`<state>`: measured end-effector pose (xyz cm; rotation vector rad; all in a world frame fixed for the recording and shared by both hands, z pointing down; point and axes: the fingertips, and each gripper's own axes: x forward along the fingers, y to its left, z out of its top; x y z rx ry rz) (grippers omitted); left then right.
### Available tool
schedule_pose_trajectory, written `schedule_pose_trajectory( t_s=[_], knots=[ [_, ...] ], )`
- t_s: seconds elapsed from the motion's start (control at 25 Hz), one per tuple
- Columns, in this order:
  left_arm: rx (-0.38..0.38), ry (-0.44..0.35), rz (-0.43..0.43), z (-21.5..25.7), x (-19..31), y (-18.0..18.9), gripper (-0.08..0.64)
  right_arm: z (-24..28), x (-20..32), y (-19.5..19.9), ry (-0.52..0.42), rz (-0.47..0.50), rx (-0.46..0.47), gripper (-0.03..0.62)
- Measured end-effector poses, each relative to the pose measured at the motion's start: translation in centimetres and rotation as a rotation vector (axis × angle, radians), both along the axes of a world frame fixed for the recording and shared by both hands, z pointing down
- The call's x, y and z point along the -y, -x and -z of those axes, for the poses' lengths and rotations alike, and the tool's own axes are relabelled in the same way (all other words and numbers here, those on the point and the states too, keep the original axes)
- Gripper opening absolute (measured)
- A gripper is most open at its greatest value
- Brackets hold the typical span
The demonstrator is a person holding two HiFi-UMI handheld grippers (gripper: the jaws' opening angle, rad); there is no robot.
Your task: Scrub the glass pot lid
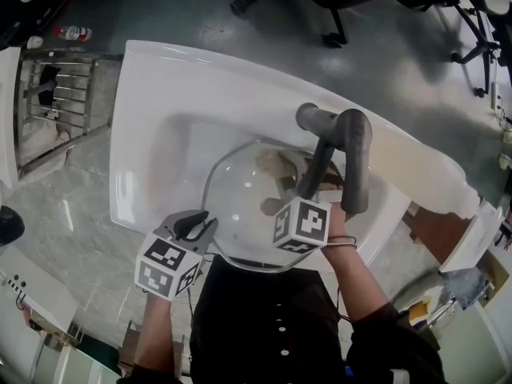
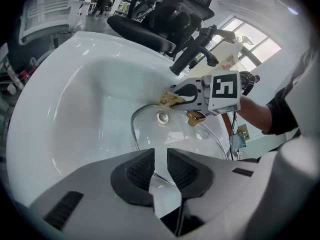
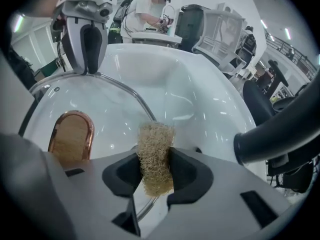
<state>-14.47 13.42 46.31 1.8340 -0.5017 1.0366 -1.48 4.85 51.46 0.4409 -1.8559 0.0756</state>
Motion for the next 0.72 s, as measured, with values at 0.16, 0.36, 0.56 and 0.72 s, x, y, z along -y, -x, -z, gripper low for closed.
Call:
schedule_pose_trajectory(
  t_s=[0.16, 0.36, 0.56, 0.72],
  knots=[
    [0.005, -0.002, -0.006, 0.0, 0.0, 0.0, 0.095, -0.3, -0.5, -1.8, 0.013, -0.039, -0.009, 0.147],
    [0.014, -0.004, -0.014, -0.1, 0.0, 0.0, 0.095, -0.5, -1.7, -4.1, 0.025, -0.038, -0.039, 0.146],
    [0.013, -0.008, -0.011, -0.1, 0.0, 0.1, 0.095, -0.5, -3.1, -6.1, 0.041, -0.034, -0.071, 0.146],
    [0.012, -0.013, -0.007, -0.1, 0.0, 0.0, 0.095, -0.5, -4.2, -7.4, 0.061, -0.042, -0.089, 0.146]
  ],
)
